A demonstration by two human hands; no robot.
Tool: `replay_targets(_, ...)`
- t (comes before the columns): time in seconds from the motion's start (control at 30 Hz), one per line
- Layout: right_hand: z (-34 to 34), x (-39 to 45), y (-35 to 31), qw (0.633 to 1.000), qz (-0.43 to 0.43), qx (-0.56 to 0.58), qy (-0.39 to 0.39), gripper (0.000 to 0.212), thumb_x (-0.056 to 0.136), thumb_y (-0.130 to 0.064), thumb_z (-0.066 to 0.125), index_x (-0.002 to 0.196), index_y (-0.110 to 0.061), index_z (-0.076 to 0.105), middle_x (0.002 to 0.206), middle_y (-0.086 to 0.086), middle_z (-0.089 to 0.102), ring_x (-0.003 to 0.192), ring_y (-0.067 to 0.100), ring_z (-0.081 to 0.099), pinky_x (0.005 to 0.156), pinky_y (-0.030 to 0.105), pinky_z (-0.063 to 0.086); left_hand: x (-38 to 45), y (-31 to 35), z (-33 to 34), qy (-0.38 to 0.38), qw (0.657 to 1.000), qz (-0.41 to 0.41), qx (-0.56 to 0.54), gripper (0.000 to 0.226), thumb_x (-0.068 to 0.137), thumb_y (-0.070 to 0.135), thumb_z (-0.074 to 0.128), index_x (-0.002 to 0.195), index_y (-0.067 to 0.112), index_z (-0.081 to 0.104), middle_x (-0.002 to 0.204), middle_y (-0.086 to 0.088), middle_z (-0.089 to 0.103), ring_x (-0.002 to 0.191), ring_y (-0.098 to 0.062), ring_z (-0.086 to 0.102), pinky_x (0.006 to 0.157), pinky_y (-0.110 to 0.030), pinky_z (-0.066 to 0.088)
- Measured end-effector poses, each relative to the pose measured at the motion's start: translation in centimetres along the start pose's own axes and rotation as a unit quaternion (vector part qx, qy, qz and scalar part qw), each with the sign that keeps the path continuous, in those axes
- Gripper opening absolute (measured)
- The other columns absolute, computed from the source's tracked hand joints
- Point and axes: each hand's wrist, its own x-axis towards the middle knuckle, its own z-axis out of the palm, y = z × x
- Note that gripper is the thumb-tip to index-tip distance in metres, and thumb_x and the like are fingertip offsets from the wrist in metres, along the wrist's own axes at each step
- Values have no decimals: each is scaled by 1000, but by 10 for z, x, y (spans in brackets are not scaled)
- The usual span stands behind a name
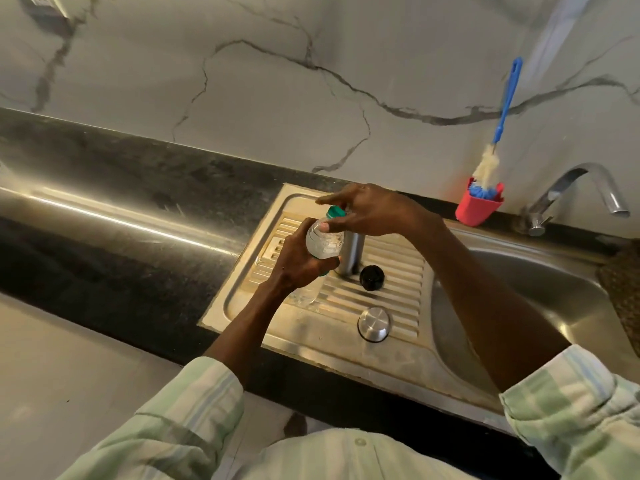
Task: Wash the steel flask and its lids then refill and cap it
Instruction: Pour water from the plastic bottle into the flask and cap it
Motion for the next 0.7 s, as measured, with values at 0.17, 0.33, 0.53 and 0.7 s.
replay_targets(0.17, 5, 5, 0, 997, -10, 26, 71, 39, 93, -32, 64, 128, -14, 63, 129, 4, 60, 114, 18, 55, 94, 30, 48, 7, 0, -3, -7, 1000, 9, 10, 62, 66, 24, 86, 119, 11, 56, 103, -2, 68, 85, -19, 67, 72, -34, 59)
replay_targets(0.33, -4, 4, 21, 977, -80, 142, 134, 29, 87, -11, 70, 116, -15, 71, 114, -2, 67, 103, 10, 61, 84, 17, 50, 19, 2, -13, -12, 1000, 6, 15, 62, 67, 21, 89, 118, 9, 55, 103, 0, 65, 85, -16, 67, 69, -21, 58)
replay_targets(0.53, 4, 3, 44, 694, 48, 690, 201, 19, 90, -8, 43, 79, -9, 58, 76, 8, 56, 59, 17, 49, 44, 23, 39, 42, 5, -32, -7, 997, -6, 71, 76, 61, 38, 87, 126, 20, 53, 118, -3, 65, 99, -20, 67, 81, -38, 61)
replay_targets(0.7, 29, 4, 68, 795, 155, 520, 270, 42, 93, -55, 54, 78, -15, 55, 65, -3, 48, 52, 9, 40, 46, 22, 31, 66, 16, -41, -11, 989, 4, 149, 78, 65, 25, 89, 132, 17, 50, 119, -8, 66, 97, -26, 66, 79, -46, 60)
